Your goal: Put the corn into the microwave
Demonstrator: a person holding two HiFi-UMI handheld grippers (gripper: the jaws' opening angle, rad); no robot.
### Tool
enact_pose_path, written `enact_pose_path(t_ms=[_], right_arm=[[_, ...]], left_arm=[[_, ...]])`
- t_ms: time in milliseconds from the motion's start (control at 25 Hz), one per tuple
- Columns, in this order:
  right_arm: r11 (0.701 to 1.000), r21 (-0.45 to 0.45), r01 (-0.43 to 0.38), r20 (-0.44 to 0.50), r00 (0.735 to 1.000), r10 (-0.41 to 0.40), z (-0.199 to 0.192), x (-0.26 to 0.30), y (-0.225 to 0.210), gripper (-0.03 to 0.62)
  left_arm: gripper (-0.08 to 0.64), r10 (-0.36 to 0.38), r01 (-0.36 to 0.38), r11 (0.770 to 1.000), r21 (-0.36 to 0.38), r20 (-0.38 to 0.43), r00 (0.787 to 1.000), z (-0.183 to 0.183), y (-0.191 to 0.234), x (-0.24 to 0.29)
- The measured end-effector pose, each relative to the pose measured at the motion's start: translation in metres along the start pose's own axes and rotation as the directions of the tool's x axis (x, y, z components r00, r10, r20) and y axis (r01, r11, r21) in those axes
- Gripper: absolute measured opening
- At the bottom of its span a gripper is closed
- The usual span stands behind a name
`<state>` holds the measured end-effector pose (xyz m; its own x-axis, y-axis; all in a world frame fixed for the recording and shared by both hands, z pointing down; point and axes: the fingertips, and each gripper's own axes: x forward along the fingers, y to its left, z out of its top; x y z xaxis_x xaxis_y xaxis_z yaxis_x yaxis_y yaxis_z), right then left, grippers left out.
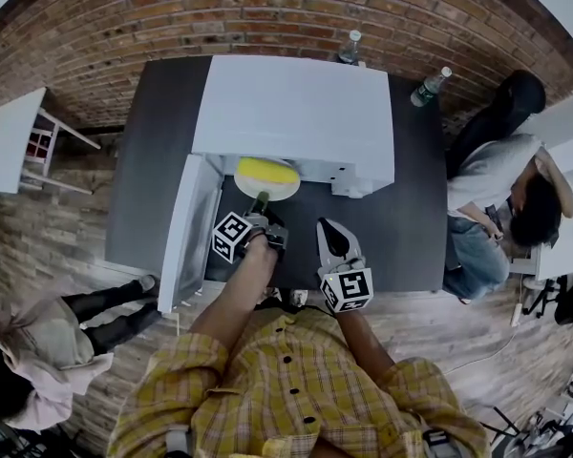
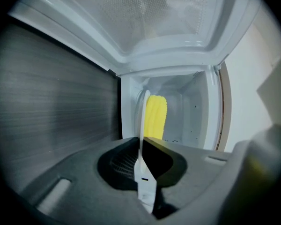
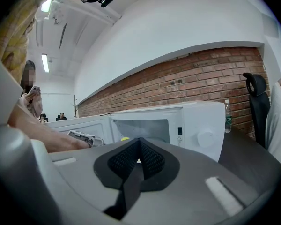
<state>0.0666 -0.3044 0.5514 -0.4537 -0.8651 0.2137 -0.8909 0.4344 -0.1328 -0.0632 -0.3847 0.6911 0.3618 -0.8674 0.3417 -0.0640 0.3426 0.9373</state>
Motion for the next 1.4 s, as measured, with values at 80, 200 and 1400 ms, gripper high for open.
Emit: enact_pose_path(t_ms=[80, 200, 1400], right_arm=[[1.0, -0.001, 0.002, -0.003, 1.0, -0.002, 0.0, 0.002, -0.002, 0.003], [1.0, -0.008, 0.007, -0.009, 1.0, -0.007, -0.002, 0.004, -0.005, 0.003], [0.999, 0.0, 0.04, -0.025, 0.999, -0.04, -0.001, 0.018, -0.023, 0.003]], left_arm=[[0.026, 0.007, -0.007, 1.0, -0.005, 0.0, 1.0, 0.0, 0.001, 0.006], [0.028, 0.013, -0.013, 1.0, -0.01, 0.003, 1.0, 0.001, 0.003, 0.015], [0.021, 0.062, -0.062, 0.997, -0.037, 0.01, 0.998, 0.015, 0.001, 0.062]])
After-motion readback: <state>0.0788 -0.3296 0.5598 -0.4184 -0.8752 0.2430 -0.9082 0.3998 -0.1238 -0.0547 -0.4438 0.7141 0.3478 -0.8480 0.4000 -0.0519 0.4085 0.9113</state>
